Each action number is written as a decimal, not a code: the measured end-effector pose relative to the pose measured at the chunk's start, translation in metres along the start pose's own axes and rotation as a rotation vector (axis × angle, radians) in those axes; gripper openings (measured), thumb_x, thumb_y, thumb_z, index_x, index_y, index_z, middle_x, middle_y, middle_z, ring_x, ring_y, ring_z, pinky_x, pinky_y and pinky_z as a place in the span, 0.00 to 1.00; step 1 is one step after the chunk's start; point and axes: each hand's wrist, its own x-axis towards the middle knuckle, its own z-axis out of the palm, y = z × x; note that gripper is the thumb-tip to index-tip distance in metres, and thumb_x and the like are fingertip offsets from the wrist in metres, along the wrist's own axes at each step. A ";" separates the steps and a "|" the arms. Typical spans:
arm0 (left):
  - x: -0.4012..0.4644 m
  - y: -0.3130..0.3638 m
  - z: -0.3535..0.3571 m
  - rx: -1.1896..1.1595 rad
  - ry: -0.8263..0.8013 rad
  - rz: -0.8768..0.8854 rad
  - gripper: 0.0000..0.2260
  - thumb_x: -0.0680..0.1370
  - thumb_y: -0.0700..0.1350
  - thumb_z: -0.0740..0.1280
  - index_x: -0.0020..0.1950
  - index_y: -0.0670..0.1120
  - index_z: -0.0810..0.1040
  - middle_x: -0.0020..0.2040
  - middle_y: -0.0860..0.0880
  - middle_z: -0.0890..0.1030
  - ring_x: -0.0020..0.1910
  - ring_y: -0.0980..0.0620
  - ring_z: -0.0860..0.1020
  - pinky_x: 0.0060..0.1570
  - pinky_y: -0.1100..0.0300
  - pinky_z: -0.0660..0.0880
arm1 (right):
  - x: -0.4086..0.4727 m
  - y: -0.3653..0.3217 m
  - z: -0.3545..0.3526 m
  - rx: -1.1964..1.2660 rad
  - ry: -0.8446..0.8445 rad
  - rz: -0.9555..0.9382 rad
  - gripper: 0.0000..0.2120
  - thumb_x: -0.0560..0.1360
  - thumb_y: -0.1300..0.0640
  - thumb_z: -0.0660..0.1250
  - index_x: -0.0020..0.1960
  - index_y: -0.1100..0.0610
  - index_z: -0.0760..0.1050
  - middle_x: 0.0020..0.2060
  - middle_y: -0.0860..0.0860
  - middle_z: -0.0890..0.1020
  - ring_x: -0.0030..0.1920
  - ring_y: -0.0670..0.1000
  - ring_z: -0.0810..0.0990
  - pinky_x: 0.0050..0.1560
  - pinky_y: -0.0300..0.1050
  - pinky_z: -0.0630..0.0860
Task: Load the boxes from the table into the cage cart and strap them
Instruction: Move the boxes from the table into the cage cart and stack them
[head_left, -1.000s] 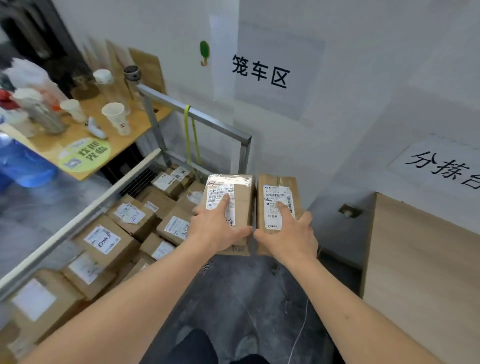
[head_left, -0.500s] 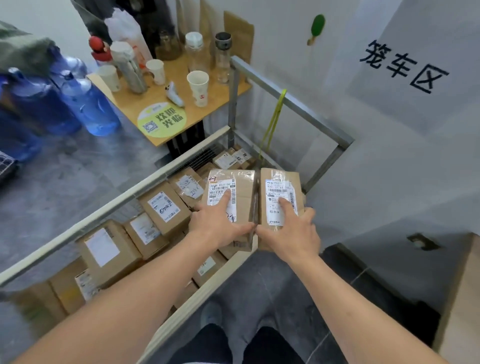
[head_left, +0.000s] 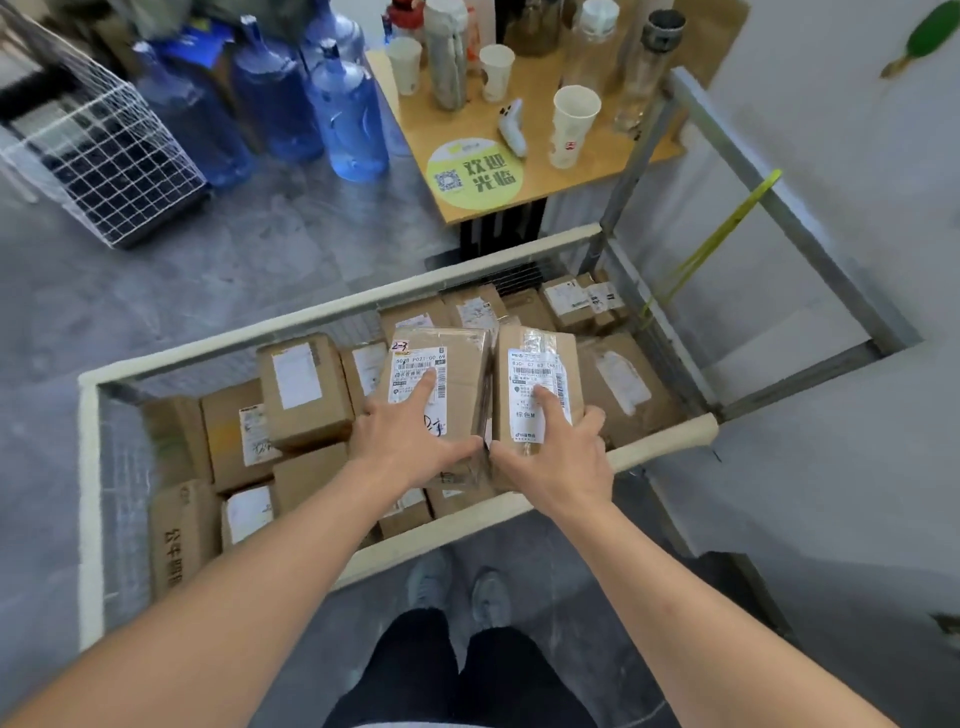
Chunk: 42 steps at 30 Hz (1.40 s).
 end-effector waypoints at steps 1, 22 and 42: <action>-0.001 -0.006 0.003 -0.018 0.003 -0.030 0.53 0.63 0.82 0.66 0.82 0.69 0.45 0.74 0.37 0.63 0.69 0.33 0.70 0.67 0.44 0.73 | 0.001 -0.001 0.006 0.002 -0.018 -0.024 0.46 0.67 0.25 0.66 0.79 0.36 0.53 0.71 0.58 0.61 0.65 0.63 0.74 0.61 0.57 0.77; 0.032 -0.162 0.079 -0.116 0.045 -0.313 0.53 0.63 0.83 0.64 0.80 0.72 0.40 0.70 0.39 0.64 0.64 0.35 0.72 0.58 0.45 0.76 | 0.050 -0.025 0.188 -0.103 -0.221 -0.233 0.41 0.72 0.33 0.69 0.80 0.37 0.54 0.75 0.64 0.55 0.73 0.67 0.62 0.75 0.59 0.63; 0.054 -0.186 0.116 -0.149 0.095 -0.287 0.52 0.64 0.82 0.65 0.80 0.72 0.40 0.68 0.39 0.63 0.64 0.36 0.71 0.60 0.45 0.75 | 0.086 -0.010 0.258 -0.433 -0.341 -0.038 0.24 0.78 0.42 0.70 0.68 0.52 0.71 0.78 0.65 0.56 0.72 0.68 0.67 0.63 0.56 0.75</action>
